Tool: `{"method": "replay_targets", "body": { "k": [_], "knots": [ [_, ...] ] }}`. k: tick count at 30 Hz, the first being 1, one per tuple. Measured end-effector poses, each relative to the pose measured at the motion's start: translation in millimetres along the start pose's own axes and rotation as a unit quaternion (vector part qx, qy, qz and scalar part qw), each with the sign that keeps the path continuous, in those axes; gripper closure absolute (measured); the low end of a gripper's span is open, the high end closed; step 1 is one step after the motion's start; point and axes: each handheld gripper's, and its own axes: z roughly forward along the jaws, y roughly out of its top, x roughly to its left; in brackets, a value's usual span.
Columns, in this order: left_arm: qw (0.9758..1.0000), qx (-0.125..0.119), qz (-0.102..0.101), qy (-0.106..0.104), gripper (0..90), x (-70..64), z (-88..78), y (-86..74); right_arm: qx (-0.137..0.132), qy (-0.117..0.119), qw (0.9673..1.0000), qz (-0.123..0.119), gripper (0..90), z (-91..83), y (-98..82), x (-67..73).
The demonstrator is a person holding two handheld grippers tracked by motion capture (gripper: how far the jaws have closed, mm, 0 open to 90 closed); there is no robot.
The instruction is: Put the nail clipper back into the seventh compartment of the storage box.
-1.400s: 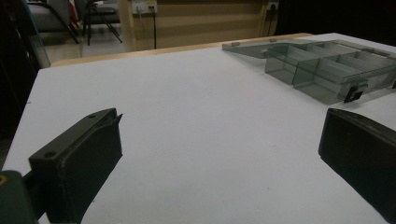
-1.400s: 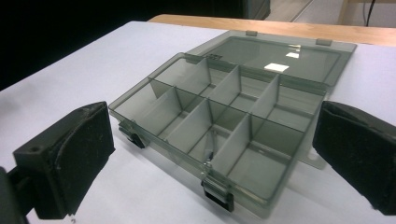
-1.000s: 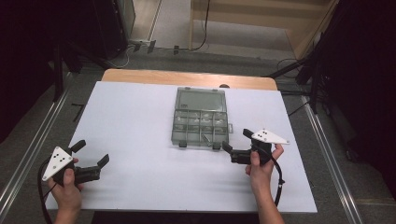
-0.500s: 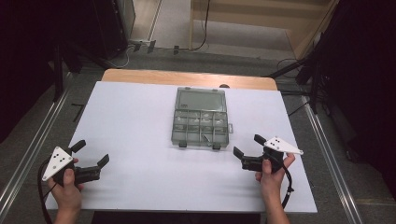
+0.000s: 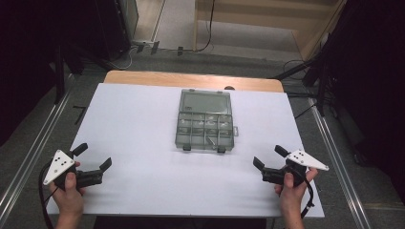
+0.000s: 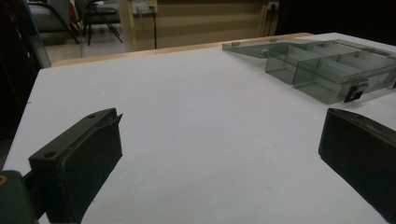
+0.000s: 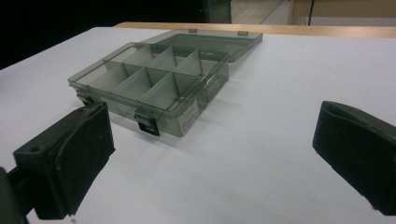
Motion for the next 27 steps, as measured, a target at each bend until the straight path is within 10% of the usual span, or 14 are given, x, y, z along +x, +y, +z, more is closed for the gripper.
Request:
{"method": "replay_targets", "body": {
  "k": [27],
  "knots": [
    [1.0,-0.001,0.002,0.001,0.0,-0.3,-0.4,0.0,-0.005,-0.038,0.9988,0.029,0.0,-43.9,-33.9,-38.6]
  ]
}}
